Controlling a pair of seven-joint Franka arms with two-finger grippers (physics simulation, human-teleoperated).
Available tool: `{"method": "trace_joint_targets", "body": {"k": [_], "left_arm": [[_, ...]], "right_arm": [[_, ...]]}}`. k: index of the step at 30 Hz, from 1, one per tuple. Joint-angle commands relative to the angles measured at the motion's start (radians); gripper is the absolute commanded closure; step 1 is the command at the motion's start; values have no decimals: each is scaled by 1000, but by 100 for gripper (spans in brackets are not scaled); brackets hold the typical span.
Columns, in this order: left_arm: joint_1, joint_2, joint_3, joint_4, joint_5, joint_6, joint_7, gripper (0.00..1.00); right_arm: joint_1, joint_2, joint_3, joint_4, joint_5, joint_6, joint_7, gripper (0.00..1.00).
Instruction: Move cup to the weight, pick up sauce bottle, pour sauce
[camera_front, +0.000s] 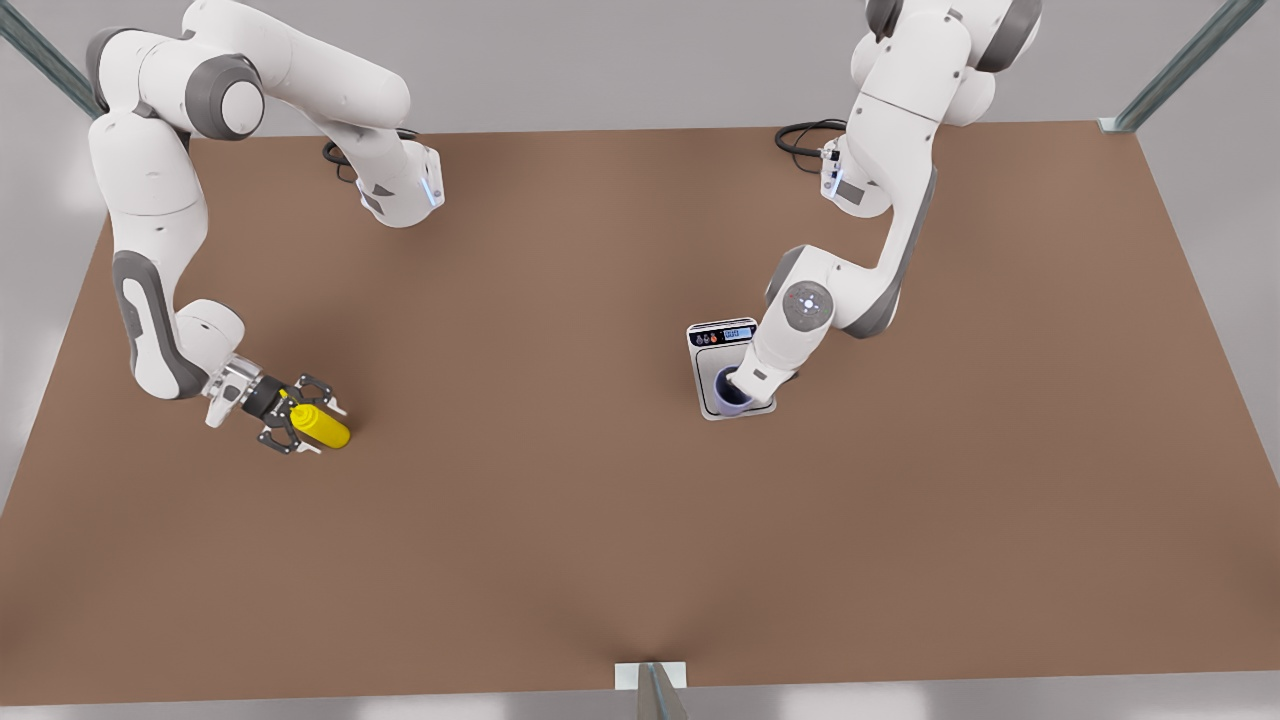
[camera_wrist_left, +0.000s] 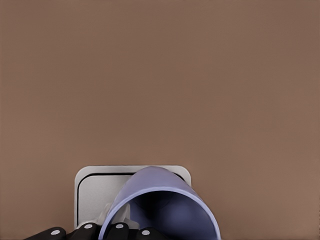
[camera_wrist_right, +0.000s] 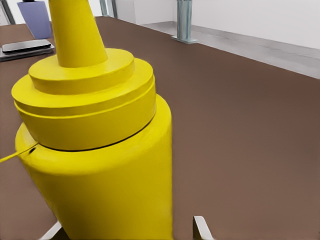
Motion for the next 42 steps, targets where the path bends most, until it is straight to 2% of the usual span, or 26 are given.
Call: {"method": "trace_joint_targets", "body": {"k": [1, 3, 7, 12, 14, 18, 20, 21, 26, 31, 33, 34, 36, 39, 41, 42], "left_arm": [[1, 0, 0, 0, -93, 1, 3, 79], [-10, 6, 0, 2, -93, 18, -13, 79], [-13, 14, 0, 2, -94, 36, -34, 79], [-14, 17, 0, 2, -94, 33, -34, 65], [-17, 17, 0, 3, -94, 33, -34, 53], [-17, 17, 0, 9, -94, 26, -34, 52], [-17, 9, 1, 11, -94, 18, -31, 35], [-17, 6, 1, 11, -94, 16, -29, 33], [-16, -15, 6, 26, -94, -36, -29, 33], [-14, -55, 18, 75, -94, -155, -26, 33], [-13, -78, 47, 84, -94, -178, -19, 33], [-11, -87, 72, 112, -94, -218, -16, 33], [-10, -89, 133, 182, -114, -312, 41, 32], [-7, -86, 289, 199, -141, -353, 262, 30], [1, -55, 386, 215, -141, -346, 351, 0], [6, -46, 427, 221, -142, -352, 414, 0]], "right_arm": [[0, 1, 0, 0, 0, 0, 0, 25], [0, 1, 0, 0, 0, 0, 0, 31], [0, 0, 0, 0, 0, 0, 0, 34], [0, 0, 0, 0, 2, 0, 2, 37], [0, 1, 0, 0, 2, 0, 5, 38], [-2, 2, 0, 5, 0, -6, 6, 40], [-2, 0, 0, 5, 2, -8, 8, 40], [-2, 0, 0, 5, 2, -9, 9, 41], [-2, -34, 0, 8, -2, -28, 63, 41], [46, -98, -6, 95, -81, -25, 279, 41], [77, -120, -8, 158, -192, -21, 431, 41], [86, -126, -3, 238, -320, -23, 586, 41], [152, -130, -5, 314, -417, -25, 756, 41], [310, -117, -8, 437, -572, 21, 1066, 41], [423, -115, -6, 506, -744, 72, 1321, 41], [475, -106, -6, 534, -831, 84, 1434, 41]]}}
